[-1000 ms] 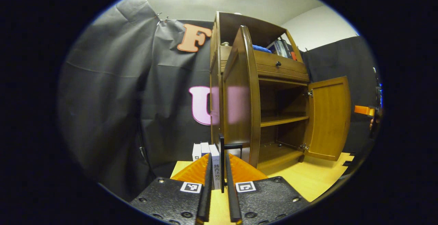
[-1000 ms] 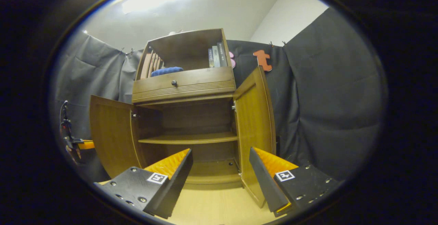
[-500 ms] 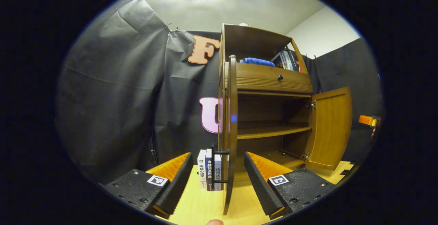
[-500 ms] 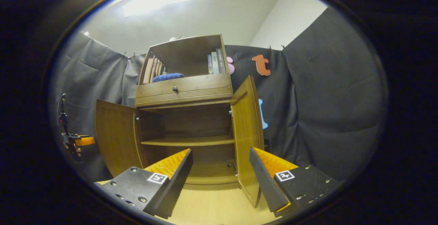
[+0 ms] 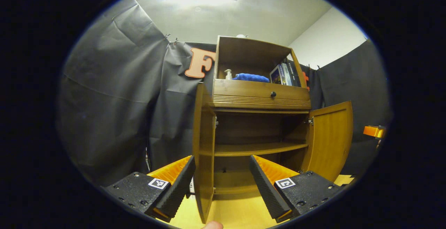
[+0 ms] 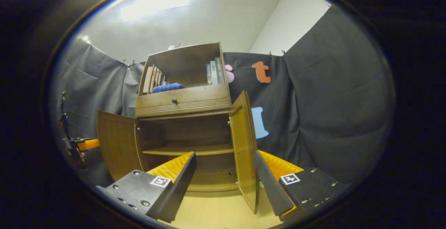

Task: Open the right door of the double-door shoe cabinet with the right hand, and open the left door with the left hand.

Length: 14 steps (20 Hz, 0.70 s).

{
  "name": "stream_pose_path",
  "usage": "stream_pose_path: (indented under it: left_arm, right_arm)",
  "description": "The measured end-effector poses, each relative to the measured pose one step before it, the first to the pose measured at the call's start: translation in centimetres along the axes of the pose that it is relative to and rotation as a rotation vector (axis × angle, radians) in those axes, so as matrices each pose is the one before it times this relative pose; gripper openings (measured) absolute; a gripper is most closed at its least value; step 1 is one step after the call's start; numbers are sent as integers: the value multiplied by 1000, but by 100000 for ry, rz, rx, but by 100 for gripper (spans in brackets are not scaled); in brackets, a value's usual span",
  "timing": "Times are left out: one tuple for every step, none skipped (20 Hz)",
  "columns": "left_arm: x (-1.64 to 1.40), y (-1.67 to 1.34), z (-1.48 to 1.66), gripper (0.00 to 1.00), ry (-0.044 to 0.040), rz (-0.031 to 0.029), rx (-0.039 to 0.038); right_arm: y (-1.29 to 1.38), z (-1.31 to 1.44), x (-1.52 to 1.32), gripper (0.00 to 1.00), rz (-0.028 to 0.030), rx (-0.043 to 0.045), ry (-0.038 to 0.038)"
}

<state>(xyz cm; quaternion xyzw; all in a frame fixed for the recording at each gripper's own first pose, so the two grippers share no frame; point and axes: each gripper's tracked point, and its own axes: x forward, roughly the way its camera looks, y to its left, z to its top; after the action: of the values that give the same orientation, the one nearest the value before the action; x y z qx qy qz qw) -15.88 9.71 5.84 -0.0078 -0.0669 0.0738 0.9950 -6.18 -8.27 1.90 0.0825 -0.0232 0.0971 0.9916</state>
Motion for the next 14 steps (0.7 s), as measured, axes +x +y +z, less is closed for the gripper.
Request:
stream_pose_path:
  left_arm:
    - [686, -1277, 401, 93, -2772, -1247, -525]
    - [768, -1113, -147, 92, -623, -499, -355]
    - [1167, -1451, -871, 92, 1243, -537, 51]
    - [864, -1250, -627, 92, 1112, -906, -363]
    - [930, -1389, -634, 92, 1128, -1099, -1283]
    - [891, -951, -649, 93, 1090, -922, -1609]
    - [816, -999, -723, 93, 1365, -763, -1306]
    - [995, -827, -609, 93, 1389, -529, -907]
    - [902, -779, -502, 92, 580, -774, -91]
    - [719, -402, -205, 92, -104, 41, 454]
    - [500, -39, -411, 93, -932, 170, 692]
    - [582, -365, 84, 92, -1344, -216, 800]
    - [812, -608, 158, 92, -776, 85, 1001]
    - [690, -115, -251, 95, -323, 1115, 1813]
  right_arm:
    - [96, -108, 351, 98, -644, -1339, 378]
    - [112, 32, 412, 100, -865, -1445, 142]
    - [248, 123, 369, 98, -515, -1357, -506]
    - [342, 176, 306, 98, 17, -911, -712]
    - [485, -1, 339, 98, 330, -491, -597]
    - [403, -16, 296, 94, 447, 117, -450]
    - [162, 29, 393, 94, 74, 371, -478]
    - [0, 53, 353, 94, -445, 434, -412]
    - [27, 43, 430, 98, -428, 304, -618]
    - [53, 20, 524, 98, -176, -233, -677]
    - [-39, -51, 562, 98, -65, -591, -782]
    - [-63, -160, 711, 99, -268, -275, -546]
    - [-149, -371, 769, 98, -715, 198, 194]
    - [47, -542, 683, 98, -206, 356, 784]
